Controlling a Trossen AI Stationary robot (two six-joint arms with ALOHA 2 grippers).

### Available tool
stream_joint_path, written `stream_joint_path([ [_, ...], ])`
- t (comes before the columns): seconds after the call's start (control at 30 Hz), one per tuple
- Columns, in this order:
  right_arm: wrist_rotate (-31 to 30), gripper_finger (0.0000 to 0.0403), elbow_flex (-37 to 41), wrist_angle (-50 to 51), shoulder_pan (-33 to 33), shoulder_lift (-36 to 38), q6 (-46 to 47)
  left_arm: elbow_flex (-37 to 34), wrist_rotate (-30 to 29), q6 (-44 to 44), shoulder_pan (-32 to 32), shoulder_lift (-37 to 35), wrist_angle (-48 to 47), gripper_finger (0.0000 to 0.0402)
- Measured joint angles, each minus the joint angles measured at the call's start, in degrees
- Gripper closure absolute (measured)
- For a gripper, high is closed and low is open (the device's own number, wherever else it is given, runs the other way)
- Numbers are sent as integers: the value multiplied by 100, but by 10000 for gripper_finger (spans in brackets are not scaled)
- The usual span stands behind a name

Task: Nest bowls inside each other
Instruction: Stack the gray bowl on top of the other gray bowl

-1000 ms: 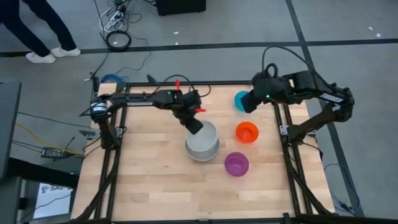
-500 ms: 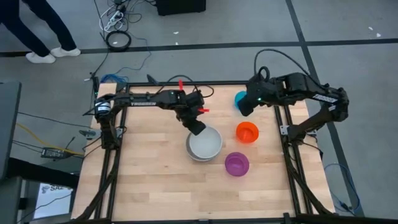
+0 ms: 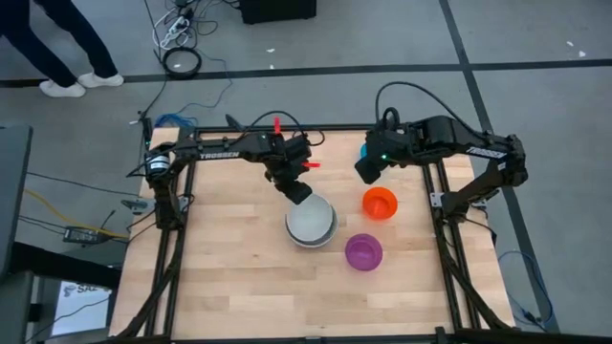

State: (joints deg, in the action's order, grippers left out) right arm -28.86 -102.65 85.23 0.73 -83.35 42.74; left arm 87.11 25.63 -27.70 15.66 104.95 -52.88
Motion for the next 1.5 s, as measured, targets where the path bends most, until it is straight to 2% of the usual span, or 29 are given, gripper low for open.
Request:
stream_joint_path([
  [0.47, 1, 285, 0, -47, 0, 9, 54, 24, 282, 2, 11, 0, -75, 169],
  [0.67, 0, 285, 0, -47, 0, 9, 69, 157, 306, -74, 15, 0, -114, 143],
  [0.87, 2, 285, 0, -46, 0, 9, 109, 411, 155, -91, 16, 0, -219, 137],
  [1.03, 0, 285, 0, -47, 0, 9, 109, 743, -257, 145, 95, 0, -892, 137],
  [1.17, 0, 286, 0, -46, 0, 9, 109, 1045, -356, 354, 207, 0, -1327, 137],
  [1.33, 0, 286, 0, -46, 15, 9, 109, 1559, -410, 556, 269, -6, -1250, 137],
  [1.5, 0, 287, 0, -44, 17, 9, 115, 1490, -853, 664, 272, 22, -1286, 137],
])
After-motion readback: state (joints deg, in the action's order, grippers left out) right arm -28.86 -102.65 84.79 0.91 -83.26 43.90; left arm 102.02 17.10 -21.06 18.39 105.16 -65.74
